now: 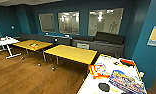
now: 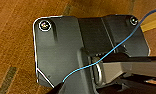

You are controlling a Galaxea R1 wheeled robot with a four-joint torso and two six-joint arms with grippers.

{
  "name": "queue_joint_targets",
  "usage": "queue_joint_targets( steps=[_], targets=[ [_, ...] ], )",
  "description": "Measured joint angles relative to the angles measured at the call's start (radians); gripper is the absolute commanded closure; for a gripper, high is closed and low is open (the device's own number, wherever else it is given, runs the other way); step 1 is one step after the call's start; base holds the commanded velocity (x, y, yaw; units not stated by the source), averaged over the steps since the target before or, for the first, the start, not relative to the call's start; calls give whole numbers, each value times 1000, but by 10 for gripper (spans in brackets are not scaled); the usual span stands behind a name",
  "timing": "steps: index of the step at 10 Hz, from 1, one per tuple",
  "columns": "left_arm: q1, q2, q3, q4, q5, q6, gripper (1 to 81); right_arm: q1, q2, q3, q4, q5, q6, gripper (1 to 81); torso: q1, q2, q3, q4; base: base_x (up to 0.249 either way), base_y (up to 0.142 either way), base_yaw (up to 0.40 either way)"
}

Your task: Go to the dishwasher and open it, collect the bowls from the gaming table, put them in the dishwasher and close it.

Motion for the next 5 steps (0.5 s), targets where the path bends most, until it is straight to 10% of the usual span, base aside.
queue_joint_targets(
  steps=[5],
  targets=[
    [9, -1, 0, 0, 2, 2, 10, -3, 0, -1, 0, -1, 0, 10, 0, 0, 0, 0, 0, 0, -383]
  ],
)
